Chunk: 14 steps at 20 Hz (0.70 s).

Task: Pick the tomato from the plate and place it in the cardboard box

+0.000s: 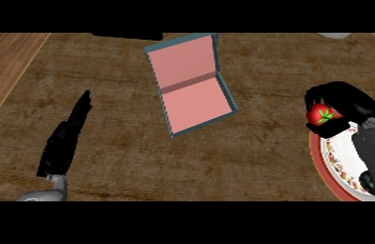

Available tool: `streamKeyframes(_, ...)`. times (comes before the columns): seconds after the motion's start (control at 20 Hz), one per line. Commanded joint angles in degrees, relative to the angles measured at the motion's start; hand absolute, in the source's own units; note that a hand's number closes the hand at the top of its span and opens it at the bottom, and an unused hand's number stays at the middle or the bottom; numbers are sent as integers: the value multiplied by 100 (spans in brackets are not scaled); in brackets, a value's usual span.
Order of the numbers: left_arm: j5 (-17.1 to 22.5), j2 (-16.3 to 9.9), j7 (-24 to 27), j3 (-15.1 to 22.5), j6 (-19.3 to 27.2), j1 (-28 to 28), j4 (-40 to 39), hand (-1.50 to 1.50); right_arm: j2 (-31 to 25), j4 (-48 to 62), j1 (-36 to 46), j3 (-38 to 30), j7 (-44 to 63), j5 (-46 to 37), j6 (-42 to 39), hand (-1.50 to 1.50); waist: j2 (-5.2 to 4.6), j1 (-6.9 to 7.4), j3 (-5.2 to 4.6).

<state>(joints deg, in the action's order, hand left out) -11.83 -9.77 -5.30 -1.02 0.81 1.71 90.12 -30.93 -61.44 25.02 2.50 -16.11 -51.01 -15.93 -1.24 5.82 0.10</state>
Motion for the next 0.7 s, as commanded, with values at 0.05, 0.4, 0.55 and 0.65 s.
streamKeyframes(0.05, -12, 59, 62, 329, -244, 289, 48, 0, 68, -139, 1135, 862, -1237, -297, -154, 150, -232, 813, 21)
streamKeyframes(0.4, -78, 156, -52, 374, -166, 453, -79, 0, -16, 801, 2273, 950, -2937, -272, 239, 150, -238, 583, 25)
streamKeyframes(0.55, -93, 93, 12, 300, -155, 531, -155, 0, 6, 1333, 2802, 690, -3350, -100, 348, 150, -240, 522, 16)
streamKeyframes(0.65, -30, 65, -39, 233, -198, 580, -223, 0, 149, 1766, 3030, 631, -3668, 33, 266, 150, -234, 465, 11)
